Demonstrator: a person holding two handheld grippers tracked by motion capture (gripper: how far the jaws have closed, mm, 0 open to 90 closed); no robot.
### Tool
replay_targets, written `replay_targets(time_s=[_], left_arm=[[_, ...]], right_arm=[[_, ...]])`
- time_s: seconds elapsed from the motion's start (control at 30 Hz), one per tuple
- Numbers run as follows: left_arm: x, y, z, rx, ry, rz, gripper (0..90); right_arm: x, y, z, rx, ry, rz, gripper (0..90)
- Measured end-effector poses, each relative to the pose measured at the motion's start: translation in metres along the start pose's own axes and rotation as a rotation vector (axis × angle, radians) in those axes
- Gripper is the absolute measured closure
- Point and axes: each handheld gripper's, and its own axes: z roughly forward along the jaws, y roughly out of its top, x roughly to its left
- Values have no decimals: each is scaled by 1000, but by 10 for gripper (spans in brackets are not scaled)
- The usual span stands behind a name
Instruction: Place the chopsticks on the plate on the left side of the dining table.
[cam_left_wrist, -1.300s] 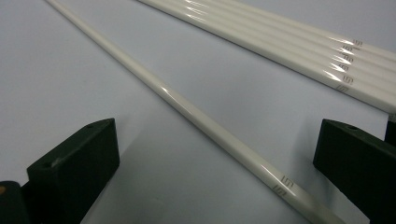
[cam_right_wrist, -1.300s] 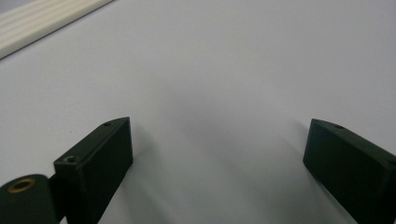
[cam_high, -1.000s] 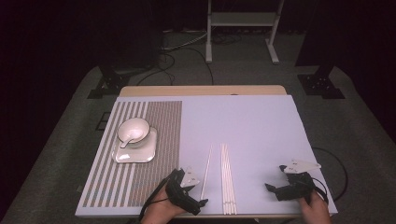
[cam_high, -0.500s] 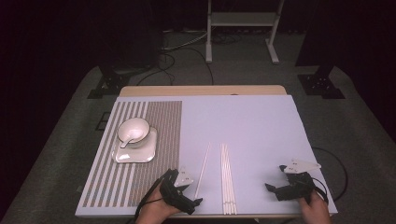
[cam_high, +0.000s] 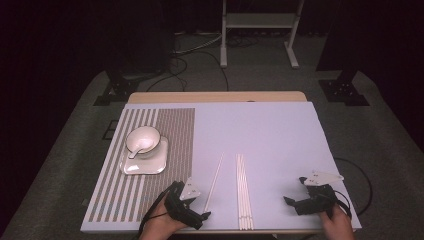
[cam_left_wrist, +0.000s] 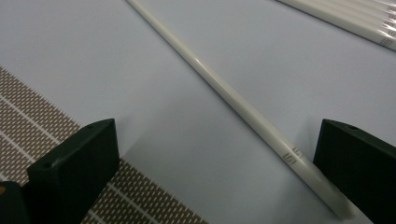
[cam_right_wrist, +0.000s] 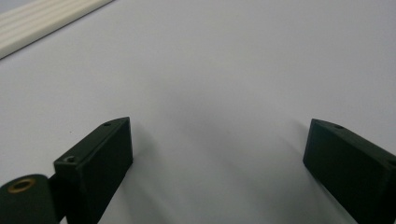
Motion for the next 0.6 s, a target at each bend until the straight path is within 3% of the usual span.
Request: replay_targets(time_s=[0.6], left_arm=[[9, -8, -8, -4, 23, -10, 0]], right_arm=[[0, 0, 0, 1, 0, 1, 67]])
